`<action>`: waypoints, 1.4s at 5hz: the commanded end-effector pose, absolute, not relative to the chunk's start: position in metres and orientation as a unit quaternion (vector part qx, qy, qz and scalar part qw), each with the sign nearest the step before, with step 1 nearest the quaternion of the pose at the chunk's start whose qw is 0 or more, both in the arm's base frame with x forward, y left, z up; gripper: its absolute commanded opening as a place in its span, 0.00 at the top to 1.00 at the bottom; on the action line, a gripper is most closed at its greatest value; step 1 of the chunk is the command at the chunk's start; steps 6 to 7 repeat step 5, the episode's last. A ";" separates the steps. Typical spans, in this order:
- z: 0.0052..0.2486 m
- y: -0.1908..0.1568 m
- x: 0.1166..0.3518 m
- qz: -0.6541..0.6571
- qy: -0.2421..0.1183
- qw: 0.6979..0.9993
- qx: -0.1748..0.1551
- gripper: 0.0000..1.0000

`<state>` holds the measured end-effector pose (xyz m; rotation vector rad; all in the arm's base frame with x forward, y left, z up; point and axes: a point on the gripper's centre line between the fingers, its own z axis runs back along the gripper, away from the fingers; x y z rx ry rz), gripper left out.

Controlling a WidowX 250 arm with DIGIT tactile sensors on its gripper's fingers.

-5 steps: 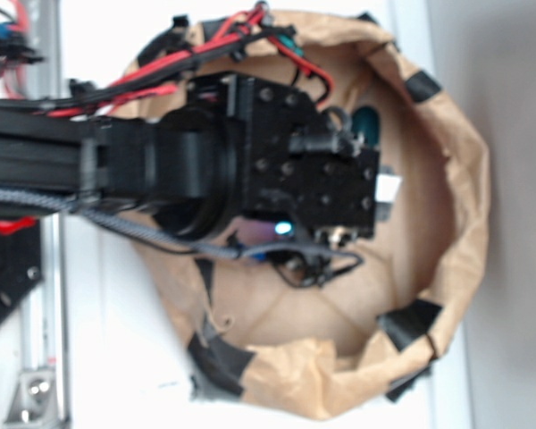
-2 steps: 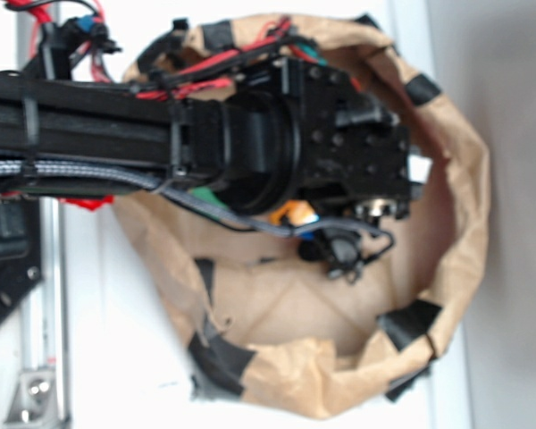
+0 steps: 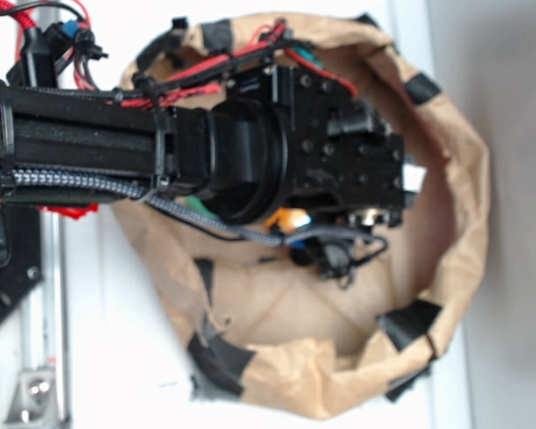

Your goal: Grab the yellow duck.

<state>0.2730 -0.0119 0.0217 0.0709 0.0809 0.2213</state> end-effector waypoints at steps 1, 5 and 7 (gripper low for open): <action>0.117 -0.023 0.291 0.033 -0.026 0.998 0.048 1.00; 0.171 -0.007 0.263 -0.008 -0.042 0.999 -0.003 1.00; 0.171 -0.007 0.263 -0.008 -0.042 0.999 -0.003 1.00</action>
